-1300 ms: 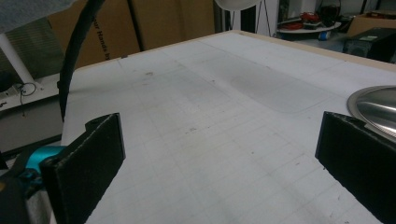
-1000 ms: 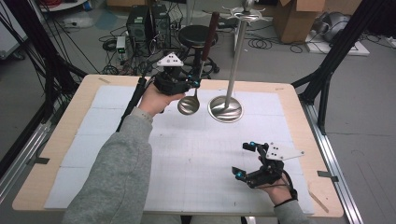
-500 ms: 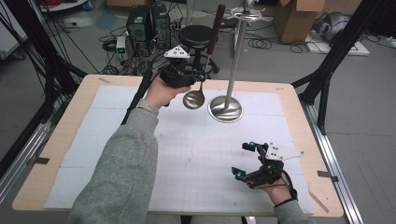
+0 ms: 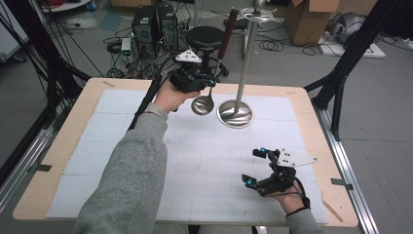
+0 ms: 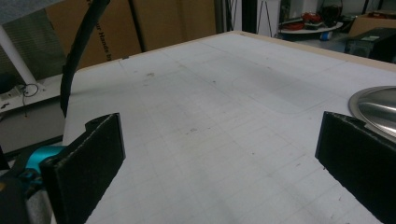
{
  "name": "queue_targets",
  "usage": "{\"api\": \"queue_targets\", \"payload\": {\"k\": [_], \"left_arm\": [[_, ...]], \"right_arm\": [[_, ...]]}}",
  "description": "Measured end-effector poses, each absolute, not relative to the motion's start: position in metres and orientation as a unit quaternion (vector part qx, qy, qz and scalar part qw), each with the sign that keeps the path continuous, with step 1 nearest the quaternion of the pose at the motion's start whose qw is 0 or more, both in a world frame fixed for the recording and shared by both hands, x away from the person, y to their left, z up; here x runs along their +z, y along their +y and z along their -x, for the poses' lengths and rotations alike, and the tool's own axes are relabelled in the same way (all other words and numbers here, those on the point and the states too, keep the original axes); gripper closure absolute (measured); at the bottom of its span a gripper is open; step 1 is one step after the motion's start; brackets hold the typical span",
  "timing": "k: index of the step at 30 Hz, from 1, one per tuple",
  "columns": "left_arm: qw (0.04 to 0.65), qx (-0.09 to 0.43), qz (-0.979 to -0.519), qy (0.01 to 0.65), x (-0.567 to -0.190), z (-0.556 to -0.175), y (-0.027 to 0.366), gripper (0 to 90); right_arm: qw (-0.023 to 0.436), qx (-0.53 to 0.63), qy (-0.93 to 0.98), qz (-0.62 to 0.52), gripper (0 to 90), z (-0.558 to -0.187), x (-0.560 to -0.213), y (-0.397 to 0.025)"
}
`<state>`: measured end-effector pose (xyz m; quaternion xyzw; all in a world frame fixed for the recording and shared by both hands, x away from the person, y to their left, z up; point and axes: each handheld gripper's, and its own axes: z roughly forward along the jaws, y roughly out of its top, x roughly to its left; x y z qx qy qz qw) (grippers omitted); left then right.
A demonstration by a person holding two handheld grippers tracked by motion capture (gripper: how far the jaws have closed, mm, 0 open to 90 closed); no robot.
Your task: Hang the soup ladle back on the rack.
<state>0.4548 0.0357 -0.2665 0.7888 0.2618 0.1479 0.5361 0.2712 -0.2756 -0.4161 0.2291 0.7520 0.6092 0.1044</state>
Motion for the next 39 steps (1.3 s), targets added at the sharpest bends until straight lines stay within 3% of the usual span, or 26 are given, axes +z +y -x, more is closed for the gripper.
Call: {"api": "queue_targets", "payload": {"k": [39], "left_arm": [[0.503, 0.135, -0.804, 0.289, -0.267, -0.464, -0.003, 83.4]], "right_arm": [[0.100, 0.611, 0.752, -0.227, 0.2, -0.271, -0.416, -0.275]]}}
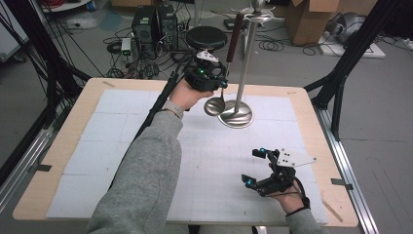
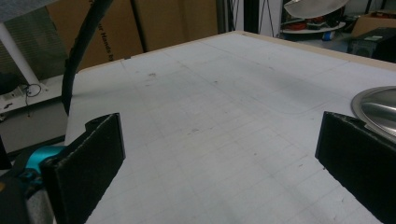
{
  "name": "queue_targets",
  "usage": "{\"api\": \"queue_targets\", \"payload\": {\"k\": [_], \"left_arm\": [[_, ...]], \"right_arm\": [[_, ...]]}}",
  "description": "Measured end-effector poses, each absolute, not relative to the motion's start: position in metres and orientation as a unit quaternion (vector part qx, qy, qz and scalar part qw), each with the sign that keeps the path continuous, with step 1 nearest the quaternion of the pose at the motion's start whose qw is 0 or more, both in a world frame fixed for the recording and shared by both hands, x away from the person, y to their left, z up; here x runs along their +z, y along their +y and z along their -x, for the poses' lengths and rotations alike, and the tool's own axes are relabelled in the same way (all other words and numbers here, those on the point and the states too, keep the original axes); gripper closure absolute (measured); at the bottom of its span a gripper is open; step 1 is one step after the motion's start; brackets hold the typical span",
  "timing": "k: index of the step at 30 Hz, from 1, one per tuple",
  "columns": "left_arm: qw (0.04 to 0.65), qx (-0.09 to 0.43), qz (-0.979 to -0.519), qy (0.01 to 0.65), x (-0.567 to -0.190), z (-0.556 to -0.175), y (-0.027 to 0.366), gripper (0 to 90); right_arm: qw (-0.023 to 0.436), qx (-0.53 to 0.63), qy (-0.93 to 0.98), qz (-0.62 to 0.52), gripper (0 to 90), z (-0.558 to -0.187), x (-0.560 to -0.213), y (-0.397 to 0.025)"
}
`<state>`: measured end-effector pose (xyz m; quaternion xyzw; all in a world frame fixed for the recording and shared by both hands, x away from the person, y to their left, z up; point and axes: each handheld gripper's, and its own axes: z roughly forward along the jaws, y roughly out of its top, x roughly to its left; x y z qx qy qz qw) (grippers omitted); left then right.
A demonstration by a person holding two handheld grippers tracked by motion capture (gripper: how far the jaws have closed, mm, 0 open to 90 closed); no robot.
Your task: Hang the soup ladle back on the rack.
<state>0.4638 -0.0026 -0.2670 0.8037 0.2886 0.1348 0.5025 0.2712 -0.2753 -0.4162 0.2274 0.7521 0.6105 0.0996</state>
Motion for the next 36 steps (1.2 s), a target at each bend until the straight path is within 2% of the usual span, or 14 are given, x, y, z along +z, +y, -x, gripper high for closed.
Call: {"api": "queue_targets", "payload": {"k": [8, 21, 23, 25, 31, 33, 36], "left_arm": [[0.490, 0.156, -0.804, 0.298, -0.266, -0.465, -0.008, 83.4], [0.492, 0.152, -0.804, 0.297, -0.267, -0.466, -0.011, 81.2], [0.490, 0.146, -0.805, 0.300, -0.268, -0.466, -0.011, 72.8], [0.481, 0.149, -0.810, 0.300, -0.269, -0.465, -0.010, 69.7], [0.516, 0.137, -0.801, 0.270, -0.273, -0.454, -0.003, 56.8], [0.530, 0.135, -0.798, 0.254, -0.275, -0.449, 0.001, 49.9], [0.539, 0.123, -0.799, 0.237, -0.277, -0.444, 0.009, 34.3]], "right_arm": [[0.101, 0.609, 0.753, -0.228, 0.2, -0.271, -0.416, -0.275], [0.101, 0.610, 0.752, -0.226, 0.2, -0.271, -0.416, -0.275], [0.100, 0.611, 0.752, -0.227, 0.2, -0.271, -0.416, -0.275], [0.102, 0.613, 0.751, -0.226, 0.2, -0.271, -0.416, -0.275], [0.101, 0.613, 0.750, -0.226, 0.2, -0.271, -0.416, -0.276], [0.104, 0.615, 0.749, -0.224, 0.2, -0.271, -0.415, -0.276], [0.105, 0.618, 0.745, -0.228, 0.2, -0.270, -0.413, -0.278]]}}
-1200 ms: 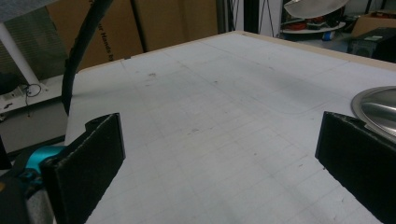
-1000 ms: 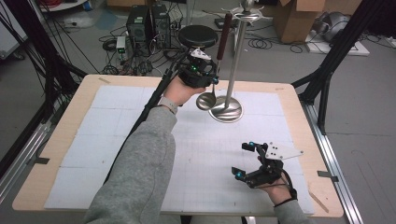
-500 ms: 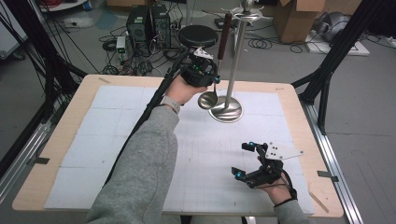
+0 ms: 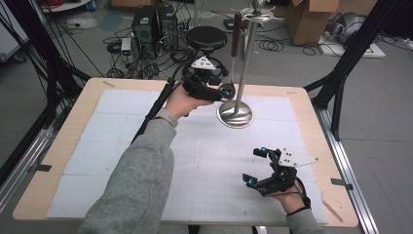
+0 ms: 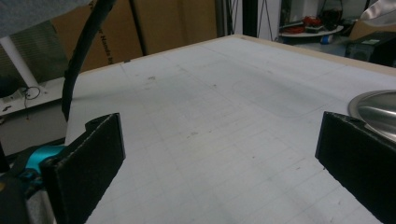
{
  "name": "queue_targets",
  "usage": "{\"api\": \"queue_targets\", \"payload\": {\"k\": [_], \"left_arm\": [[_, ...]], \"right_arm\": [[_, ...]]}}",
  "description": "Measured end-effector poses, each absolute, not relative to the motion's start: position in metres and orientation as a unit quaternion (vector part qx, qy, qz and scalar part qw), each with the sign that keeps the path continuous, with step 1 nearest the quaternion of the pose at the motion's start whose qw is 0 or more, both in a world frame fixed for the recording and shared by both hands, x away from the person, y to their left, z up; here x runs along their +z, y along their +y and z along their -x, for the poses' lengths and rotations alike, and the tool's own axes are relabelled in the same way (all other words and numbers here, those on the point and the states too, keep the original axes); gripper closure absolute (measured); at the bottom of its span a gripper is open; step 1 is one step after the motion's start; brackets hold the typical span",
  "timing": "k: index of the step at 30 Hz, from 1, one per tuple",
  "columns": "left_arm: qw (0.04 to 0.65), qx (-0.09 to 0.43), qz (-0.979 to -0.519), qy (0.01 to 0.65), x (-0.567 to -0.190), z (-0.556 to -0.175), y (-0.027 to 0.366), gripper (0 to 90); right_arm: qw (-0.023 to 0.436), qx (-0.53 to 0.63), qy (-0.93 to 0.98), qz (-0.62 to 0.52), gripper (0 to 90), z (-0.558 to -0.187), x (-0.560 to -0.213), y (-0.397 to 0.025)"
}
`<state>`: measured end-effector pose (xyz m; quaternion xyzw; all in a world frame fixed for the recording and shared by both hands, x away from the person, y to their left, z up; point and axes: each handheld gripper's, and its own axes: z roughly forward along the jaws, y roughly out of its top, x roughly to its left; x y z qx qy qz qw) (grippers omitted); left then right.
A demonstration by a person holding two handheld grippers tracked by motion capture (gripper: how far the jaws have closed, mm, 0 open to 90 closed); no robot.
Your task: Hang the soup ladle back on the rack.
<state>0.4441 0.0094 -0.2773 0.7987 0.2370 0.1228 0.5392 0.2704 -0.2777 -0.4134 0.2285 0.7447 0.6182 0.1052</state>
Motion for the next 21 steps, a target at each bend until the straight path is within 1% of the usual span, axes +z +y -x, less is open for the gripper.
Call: {"api": "queue_targets", "payload": {"k": [1, 2, 3, 5, 6, 7, 8, 11, 12, 14, 21], "left_arm": [[0.537, 0.118, -0.801, 0.237, -0.278, -0.443, 0.011, 28.2], [0.534, 0.114, -0.802, 0.242, -0.280, -0.441, 0.015, 18.8], [0.533, 0.112, -0.804, 0.241, -0.281, -0.440, 0.019, 12.7], [0.541, 0.113, -0.798, 0.238, -0.284, -0.437, 0.030, 12.7], [0.544, 0.112, -0.796, 0.241, -0.285, -0.436, 0.033, 10.9], [0.548, 0.102, -0.791, 0.252, -0.286, -0.436, 0.041, 7.8], [0.550, 0.096, -0.789, 0.257, -0.287, -0.436, 0.043, 2.6], [0.551, 0.049, -0.777, 0.302, -0.290, -0.437, 0.061, 1.7], [0.549, 0.054, -0.777, 0.303, -0.292, -0.436, 0.063, 1.7], [0.543, 0.080, -0.781, 0.297, -0.294, -0.431, 0.069, 1.7], [0.557, 0.099, -0.777, 0.277, -0.299, -0.411, 0.090, 1.7]], "right_arm": [[0.107, 0.621, 0.742, -0.229, 0.2, -0.270, -0.413, -0.278], [0.110, 0.621, 0.742, -0.228, 0.2, -0.270, -0.412, -0.279], [0.110, 0.622, 0.741, -0.229, 0.2, -0.270, -0.412, -0.279], [0.113, 0.622, 0.740, -0.230, 0.2, -0.270, -0.412, -0.280], [0.109, 0.619, 0.742, -0.233, 0.2, -0.269, -0.412, -0.279], [0.111, 0.619, 0.742, -0.231, 0.2, -0.269, -0.412, -0.279], [0.110, 0.619, 0.743, -0.230, 0.2, -0.269, -0.412, -0.279], [0.112, 0.619, 0.742, -0.232, 0.2, -0.269, -0.412, -0.280], [0.114, 0.620, 0.741, -0.232, 0.2, -0.269, -0.411, -0.280], [0.115, 0.620, 0.740, -0.233, 0.2, -0.269, -0.411, -0.281], [0.116, 0.618, 0.742, -0.234, 0.2, -0.270, -0.411, -0.281]]}}
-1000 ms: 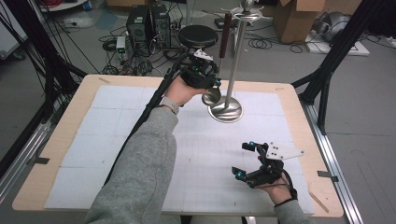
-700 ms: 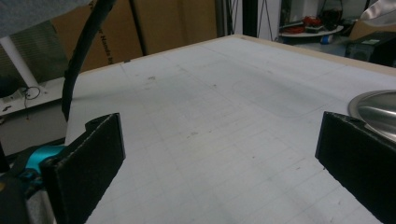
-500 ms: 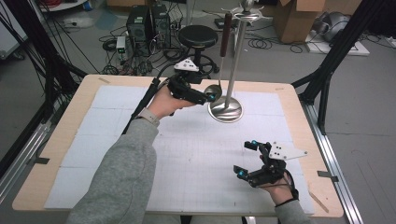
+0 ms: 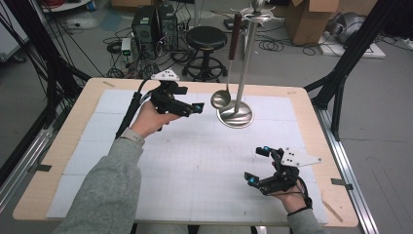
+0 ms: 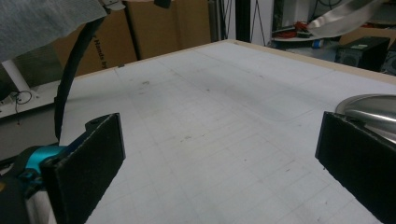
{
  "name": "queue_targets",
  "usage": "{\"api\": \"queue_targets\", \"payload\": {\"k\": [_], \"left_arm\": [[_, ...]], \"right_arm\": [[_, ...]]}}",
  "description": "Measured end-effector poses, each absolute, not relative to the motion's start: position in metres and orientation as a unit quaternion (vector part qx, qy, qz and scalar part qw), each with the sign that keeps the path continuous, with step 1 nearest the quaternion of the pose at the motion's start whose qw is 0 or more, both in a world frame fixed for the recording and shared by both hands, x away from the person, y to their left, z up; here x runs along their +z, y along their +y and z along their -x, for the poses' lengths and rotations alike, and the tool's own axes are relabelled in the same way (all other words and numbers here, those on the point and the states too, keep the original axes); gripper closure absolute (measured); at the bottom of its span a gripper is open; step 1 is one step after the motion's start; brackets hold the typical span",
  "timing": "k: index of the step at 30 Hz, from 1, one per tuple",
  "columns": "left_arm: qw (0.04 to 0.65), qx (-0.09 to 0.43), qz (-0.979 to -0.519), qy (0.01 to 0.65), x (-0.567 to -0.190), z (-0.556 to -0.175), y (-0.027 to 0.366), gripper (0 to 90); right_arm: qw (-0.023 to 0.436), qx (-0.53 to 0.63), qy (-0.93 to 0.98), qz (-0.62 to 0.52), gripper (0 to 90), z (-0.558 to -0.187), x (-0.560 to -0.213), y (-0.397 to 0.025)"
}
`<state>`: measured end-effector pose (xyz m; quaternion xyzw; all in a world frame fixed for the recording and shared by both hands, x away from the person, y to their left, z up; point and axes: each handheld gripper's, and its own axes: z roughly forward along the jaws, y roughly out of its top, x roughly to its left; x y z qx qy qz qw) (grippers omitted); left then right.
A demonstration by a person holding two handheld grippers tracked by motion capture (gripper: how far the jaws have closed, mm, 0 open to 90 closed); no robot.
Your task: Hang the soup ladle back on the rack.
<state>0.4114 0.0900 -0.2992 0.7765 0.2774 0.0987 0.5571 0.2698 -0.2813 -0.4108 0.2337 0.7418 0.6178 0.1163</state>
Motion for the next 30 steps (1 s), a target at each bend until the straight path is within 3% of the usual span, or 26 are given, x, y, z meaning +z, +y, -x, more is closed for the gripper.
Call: {"api": "queue_targets", "payload": {"k": [5, 13, 30], "left_arm": [[0.542, 0.096, -0.789, 0.272, -0.310, -0.396, 0.104, 1.7], [0.571, 0.100, -0.774, 0.256, -0.322, -0.374, 0.132, 5.1], [0.585, 0.146, -0.757, 0.252, -0.343, -0.334, 0.181, 5.1]], "right_arm": [[0.116, 0.616, 0.743, -0.234, 0.2, -0.270, -0.411, -0.280], [0.118, 0.609, 0.749, -0.233, 0.2, -0.272, -0.412, -0.279], [0.122, 0.611, 0.746, -0.237, 0.2, -0.272, -0.411, -0.279]]}}
